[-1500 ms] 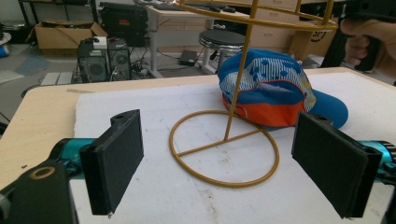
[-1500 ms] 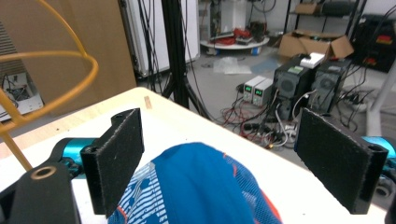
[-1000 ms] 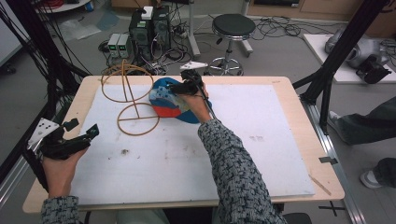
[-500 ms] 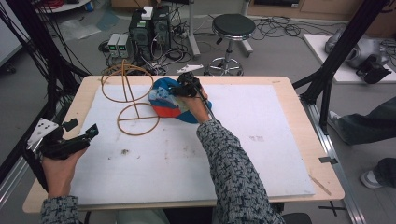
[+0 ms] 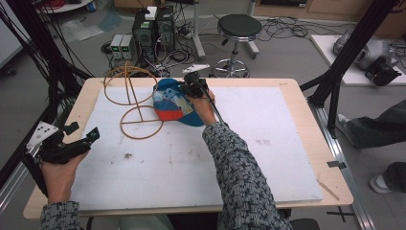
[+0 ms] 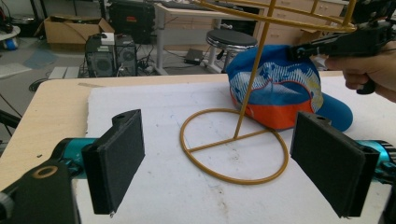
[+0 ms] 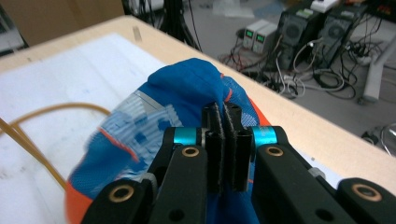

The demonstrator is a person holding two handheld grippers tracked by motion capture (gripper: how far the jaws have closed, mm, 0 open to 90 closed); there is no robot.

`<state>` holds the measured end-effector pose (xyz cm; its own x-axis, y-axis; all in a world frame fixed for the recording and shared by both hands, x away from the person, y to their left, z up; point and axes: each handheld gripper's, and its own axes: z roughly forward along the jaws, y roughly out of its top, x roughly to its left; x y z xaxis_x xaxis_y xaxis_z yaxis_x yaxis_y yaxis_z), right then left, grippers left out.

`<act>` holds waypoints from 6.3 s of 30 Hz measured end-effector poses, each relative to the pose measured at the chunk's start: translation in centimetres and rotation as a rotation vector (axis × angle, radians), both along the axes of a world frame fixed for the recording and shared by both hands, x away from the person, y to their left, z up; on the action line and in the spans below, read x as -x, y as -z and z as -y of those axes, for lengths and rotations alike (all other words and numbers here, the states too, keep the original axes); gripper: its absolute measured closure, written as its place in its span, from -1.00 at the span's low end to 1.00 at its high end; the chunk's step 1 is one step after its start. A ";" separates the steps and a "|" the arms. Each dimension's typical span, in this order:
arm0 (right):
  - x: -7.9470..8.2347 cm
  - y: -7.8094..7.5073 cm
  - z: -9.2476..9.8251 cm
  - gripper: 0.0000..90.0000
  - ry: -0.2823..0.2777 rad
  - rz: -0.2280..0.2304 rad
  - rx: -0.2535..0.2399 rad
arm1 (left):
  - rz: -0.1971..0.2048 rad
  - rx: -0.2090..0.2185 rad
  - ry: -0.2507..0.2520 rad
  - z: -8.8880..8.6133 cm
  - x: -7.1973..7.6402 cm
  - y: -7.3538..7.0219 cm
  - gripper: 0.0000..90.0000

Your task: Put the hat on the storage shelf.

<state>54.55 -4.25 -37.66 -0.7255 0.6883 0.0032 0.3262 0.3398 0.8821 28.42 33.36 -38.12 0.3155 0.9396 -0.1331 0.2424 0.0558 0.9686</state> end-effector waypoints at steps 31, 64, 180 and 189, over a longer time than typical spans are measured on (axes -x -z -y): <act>2.2 -10.1 8.1 0.97 0.053 0.212 -0.256 | 0.011 0.009 -0.007 -0.4 0.2 -0.3 -0.60; 8.3 -19.7 0.4 0.97 -0.303 0.261 -0.453 | 0.047 0.032 -0.034 -1.4 0.9 -1.1 -0.60; 5.6 -16.2 -0.9 0.03 -0.112 0.187 -0.231 | 0.068 0.048 -0.034 -1.7 1.2 -1.5 -0.60; 5.9 -17.3 4.2 -0.15 -0.025 0.229 -0.265 | 0.058 0.044 -0.032 -1.5 1.0 -1.3 -0.60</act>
